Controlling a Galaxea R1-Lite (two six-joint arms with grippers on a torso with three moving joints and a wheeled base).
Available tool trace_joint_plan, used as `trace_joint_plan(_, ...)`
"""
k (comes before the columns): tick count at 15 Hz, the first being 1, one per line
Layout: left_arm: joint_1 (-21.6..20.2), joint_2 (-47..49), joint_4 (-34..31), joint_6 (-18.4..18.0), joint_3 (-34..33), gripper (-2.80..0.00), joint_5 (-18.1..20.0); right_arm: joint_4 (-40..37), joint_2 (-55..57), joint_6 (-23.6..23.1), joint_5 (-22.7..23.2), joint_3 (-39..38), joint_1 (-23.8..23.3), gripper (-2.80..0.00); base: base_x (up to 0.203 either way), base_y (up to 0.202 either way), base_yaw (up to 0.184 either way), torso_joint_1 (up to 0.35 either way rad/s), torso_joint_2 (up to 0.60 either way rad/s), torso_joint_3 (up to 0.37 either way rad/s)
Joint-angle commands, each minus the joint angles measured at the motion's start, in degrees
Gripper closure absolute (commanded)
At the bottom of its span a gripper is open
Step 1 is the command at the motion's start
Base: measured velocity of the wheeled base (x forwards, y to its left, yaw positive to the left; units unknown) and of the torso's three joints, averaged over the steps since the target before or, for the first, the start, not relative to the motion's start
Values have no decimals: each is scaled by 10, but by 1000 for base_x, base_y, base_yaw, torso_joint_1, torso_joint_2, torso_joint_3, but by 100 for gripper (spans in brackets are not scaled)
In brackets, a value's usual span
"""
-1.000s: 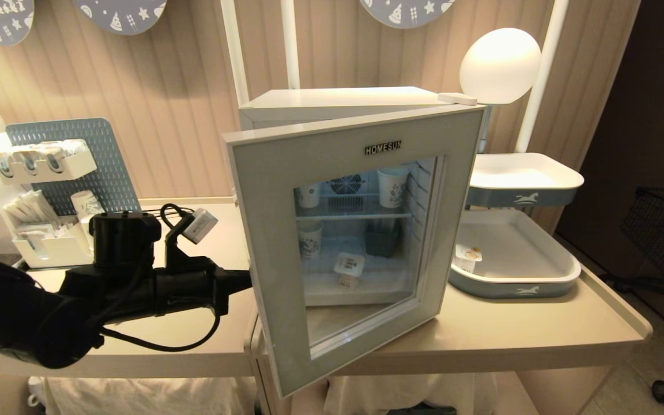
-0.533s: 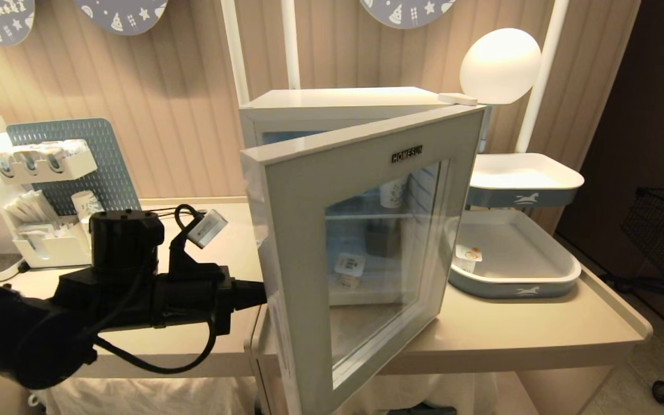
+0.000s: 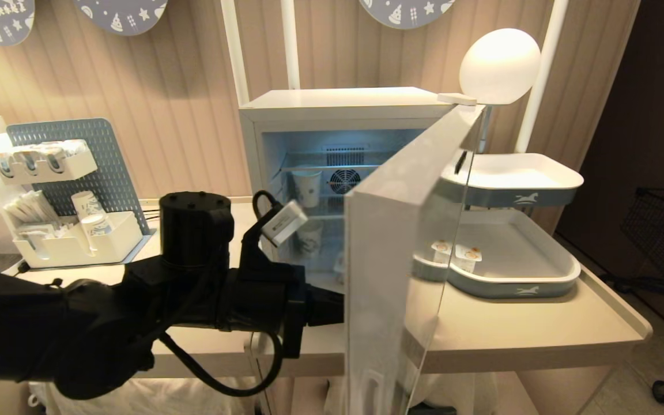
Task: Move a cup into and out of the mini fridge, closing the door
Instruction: Open the freezer door
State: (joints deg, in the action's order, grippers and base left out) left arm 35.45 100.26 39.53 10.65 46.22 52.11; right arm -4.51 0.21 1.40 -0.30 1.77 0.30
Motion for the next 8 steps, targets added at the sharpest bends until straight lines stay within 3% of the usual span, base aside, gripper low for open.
trace_joint_plan(1, 40, 27, -11, 2, 42, 0, 0, -1, 1, 0, 0, 0, 0, 0, 0, 0, 0, 0, 0, 0)
trace_joint_plan(8, 173, 124, -130, 3, 234, 0, -52, -1, 1, 0, 0, 0, 0, 0, 0, 0, 0, 0, 0, 0)
